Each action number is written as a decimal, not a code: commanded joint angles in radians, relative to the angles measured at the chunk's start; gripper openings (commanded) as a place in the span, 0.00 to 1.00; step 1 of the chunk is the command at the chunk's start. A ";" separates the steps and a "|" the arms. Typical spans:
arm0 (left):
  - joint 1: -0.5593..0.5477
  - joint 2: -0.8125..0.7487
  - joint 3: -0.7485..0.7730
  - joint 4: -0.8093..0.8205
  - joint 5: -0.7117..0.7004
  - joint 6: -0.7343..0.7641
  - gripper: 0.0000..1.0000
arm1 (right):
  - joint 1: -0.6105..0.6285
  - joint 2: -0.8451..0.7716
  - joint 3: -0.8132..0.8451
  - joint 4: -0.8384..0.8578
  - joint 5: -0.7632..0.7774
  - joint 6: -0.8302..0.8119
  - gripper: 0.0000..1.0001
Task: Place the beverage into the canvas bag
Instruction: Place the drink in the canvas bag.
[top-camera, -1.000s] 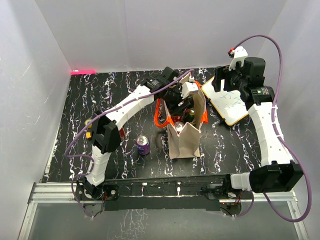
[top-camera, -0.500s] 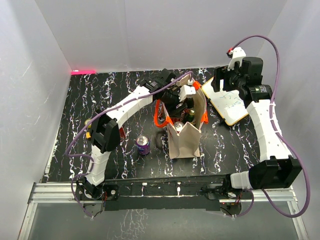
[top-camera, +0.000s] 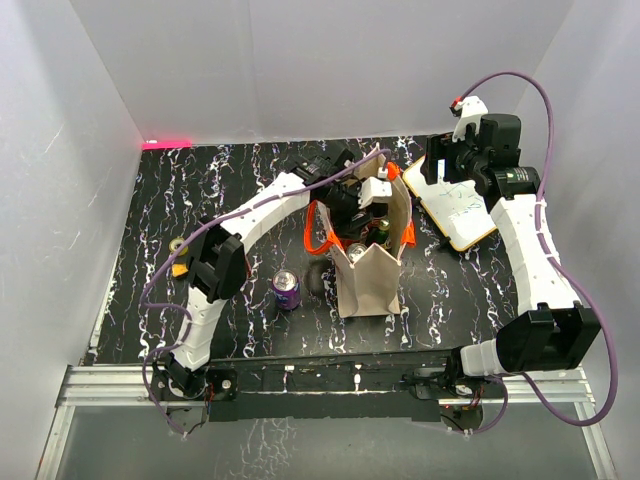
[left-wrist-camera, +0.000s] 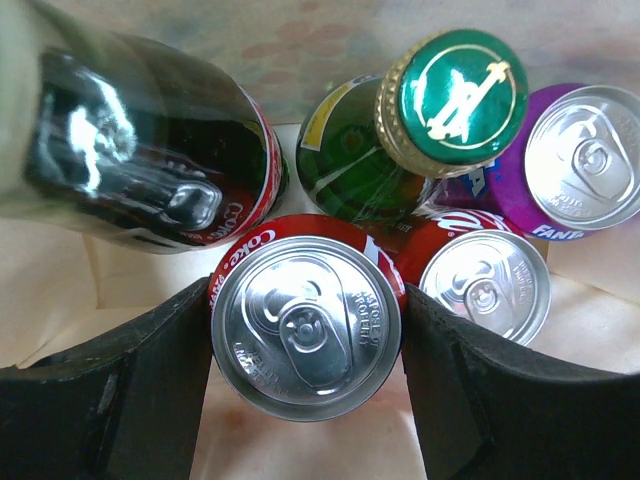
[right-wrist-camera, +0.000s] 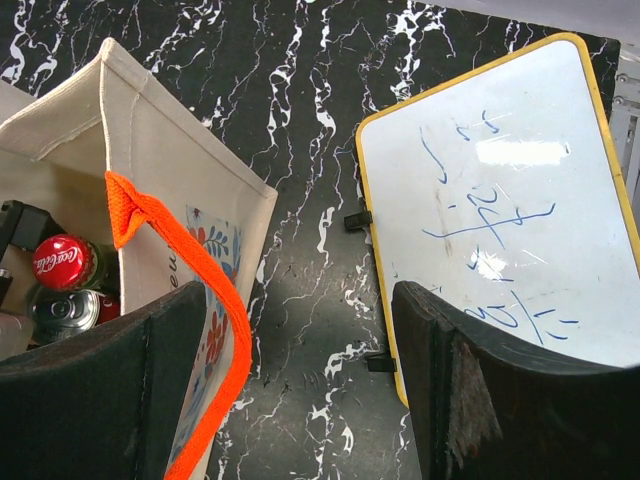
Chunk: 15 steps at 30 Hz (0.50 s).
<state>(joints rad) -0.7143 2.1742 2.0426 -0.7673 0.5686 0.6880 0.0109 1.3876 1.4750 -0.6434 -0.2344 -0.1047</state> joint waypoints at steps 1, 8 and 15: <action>-0.005 -0.008 0.022 -0.048 0.111 0.046 0.00 | -0.005 -0.004 0.012 0.067 0.006 -0.007 0.78; -0.005 -0.043 -0.067 -0.023 0.165 0.154 0.00 | -0.005 -0.001 0.004 0.067 0.004 -0.009 0.78; -0.005 0.002 -0.012 -0.126 0.226 0.227 0.05 | -0.005 -0.004 -0.001 0.068 0.004 -0.009 0.78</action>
<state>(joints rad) -0.7097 2.1887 1.9846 -0.7765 0.6277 0.8642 0.0109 1.3907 1.4750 -0.6426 -0.2344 -0.1055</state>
